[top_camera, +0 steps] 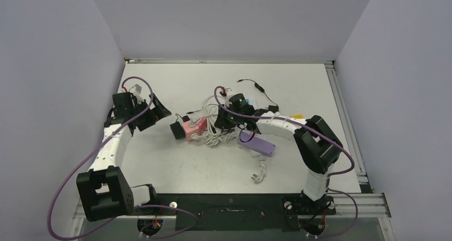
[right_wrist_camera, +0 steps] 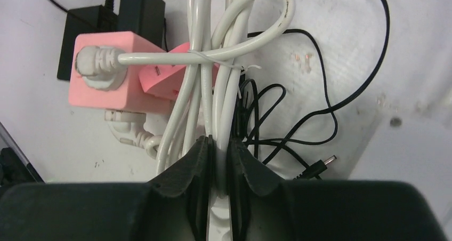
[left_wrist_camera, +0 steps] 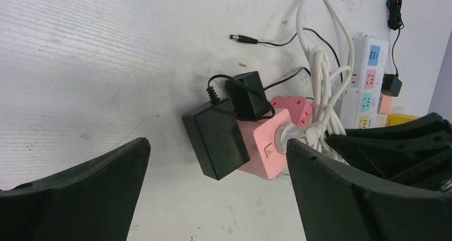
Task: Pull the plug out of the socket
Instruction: Move the socket to the center of the board.
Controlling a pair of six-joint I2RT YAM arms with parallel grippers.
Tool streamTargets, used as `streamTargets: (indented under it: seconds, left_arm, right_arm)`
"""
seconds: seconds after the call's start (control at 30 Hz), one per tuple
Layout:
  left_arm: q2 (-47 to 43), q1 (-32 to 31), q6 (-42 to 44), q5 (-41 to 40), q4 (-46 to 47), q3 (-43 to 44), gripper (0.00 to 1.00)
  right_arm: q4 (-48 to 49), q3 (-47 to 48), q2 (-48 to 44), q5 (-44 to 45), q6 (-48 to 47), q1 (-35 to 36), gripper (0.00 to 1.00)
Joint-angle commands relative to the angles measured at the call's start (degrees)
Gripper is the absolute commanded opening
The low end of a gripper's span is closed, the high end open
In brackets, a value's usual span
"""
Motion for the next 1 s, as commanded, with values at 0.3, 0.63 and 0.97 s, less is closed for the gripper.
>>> streamTargets:
  seconds: [0.3,0.63,0.97]
  left_arm:
    - [1.69,-3.73,1.72,0.47,-0.2,1.57,0.98]
    - [0.86,-4.13,1.33,1.06,1.23,1.13,0.98]
    - [-0.22,-4.04,1.16,1.11,1.82,0.97,0.98]
  right_arm:
    - [6.21,-21.68,-19.42,24.54,22.42,18.33,0.42]
    - [0.56,-11.57,-23.69,15.59,-6.7,15.96,0.82]
    - [1.75,1.13,-11.15,-11.1,-24.43,10.0,0.73]
